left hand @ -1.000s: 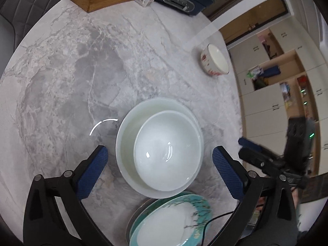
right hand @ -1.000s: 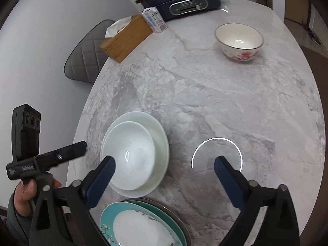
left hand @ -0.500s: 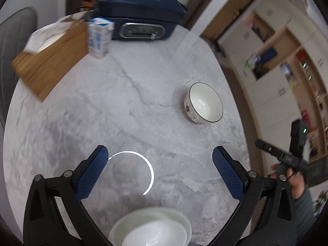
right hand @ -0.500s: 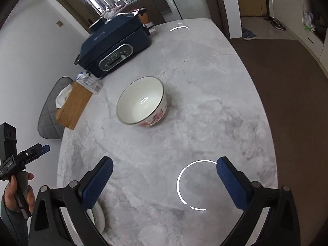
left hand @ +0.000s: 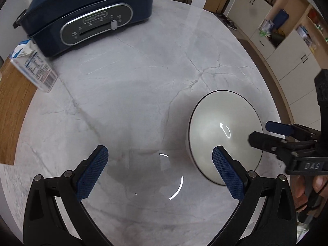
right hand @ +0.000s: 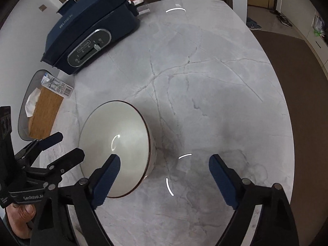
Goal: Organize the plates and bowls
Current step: 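Grasp the rim of the pink floral bowl with the right gripper, then carry the pink floral bowl onto the stacked white bowls and release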
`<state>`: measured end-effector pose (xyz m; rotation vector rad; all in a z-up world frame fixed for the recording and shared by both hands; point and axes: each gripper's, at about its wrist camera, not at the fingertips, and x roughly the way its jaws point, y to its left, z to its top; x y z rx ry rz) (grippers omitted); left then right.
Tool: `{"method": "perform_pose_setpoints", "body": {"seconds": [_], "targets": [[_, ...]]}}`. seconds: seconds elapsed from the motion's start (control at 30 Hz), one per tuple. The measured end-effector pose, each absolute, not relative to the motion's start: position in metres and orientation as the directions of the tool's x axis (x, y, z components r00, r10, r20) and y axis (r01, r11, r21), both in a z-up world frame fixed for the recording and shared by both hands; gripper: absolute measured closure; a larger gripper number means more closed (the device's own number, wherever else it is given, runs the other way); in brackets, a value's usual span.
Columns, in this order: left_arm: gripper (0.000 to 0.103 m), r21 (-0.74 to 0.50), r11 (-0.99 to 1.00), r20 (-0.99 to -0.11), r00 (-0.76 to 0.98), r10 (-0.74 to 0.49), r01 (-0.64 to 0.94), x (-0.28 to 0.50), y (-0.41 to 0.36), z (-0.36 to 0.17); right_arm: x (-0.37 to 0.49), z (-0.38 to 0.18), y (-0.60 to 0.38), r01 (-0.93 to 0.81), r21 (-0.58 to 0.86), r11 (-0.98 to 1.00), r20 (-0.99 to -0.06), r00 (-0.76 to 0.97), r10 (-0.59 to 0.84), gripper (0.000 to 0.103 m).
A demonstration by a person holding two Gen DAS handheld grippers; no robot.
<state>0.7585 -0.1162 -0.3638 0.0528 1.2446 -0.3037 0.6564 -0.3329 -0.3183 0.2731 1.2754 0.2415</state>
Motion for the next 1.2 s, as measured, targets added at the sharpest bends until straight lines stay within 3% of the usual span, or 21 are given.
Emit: {"method": "perform_pose_setpoints", "body": {"seconds": [0.03, 0.07, 0.17, 0.27, 0.33, 0.37, 0.53, 1.2], "targets": [[0.0, -0.12, 0.959, -0.937, 0.291, -0.195, 0.258, 0.759, -0.118, -0.367, 0.659, -0.323, -0.332, -0.022, 0.324, 0.946, -0.91, 0.268, 0.317, 0.014], [0.001, -0.109, 0.96, -0.94, 0.288, -0.185, 0.26, 0.76, -0.121, -0.37, 0.66, -0.326, -0.332, -0.022, 0.327, 0.945, -0.909, 0.265, 0.321, 0.022], [0.001, -0.114, 0.953, -0.943, 0.27, -0.193, 0.28, 0.763, -0.126, -0.379, 0.663, -0.342, -0.334, 0.008, 0.397, 0.918, -0.898, 0.21, 0.387, 0.057], [0.011, -0.137, 0.96, -0.949, 0.247, -0.198, 0.243, 0.772, -0.122, -0.39, 0.663, -0.342, -0.328, -0.011, 0.398, 0.917, -0.894, 0.218, 0.391, 0.064], [0.039, -0.166, 0.96, -0.952, 0.215, -0.216, 0.227, 0.776, -0.12, -0.398, 0.664, -0.34, -0.322, -0.027, 0.395, 0.918, -0.893, 0.222, 0.391, 0.079], [0.041, -0.194, 0.954, -0.947, 0.209, -0.243, 0.228, 0.777, -0.12, -0.4, 0.664, -0.338, -0.32, -0.032, 0.402, 0.915, -0.89, 0.222, 0.399, 0.085], [0.095, -0.204, 0.934, -0.941, 0.204, -0.27, 0.293, 0.771, -0.138, -0.394, 0.664, -0.336, -0.309, -0.054, 0.382, 0.923, -0.894, 0.232, 0.383, 0.087], [0.097, -0.266, 0.928, -0.921, 0.214, -0.324, 0.26, 0.717, -0.103, -0.334, 0.637, -0.292, -0.293, -0.048, 0.415, 0.908, -0.882, 0.223, 0.415, 0.091]]}}
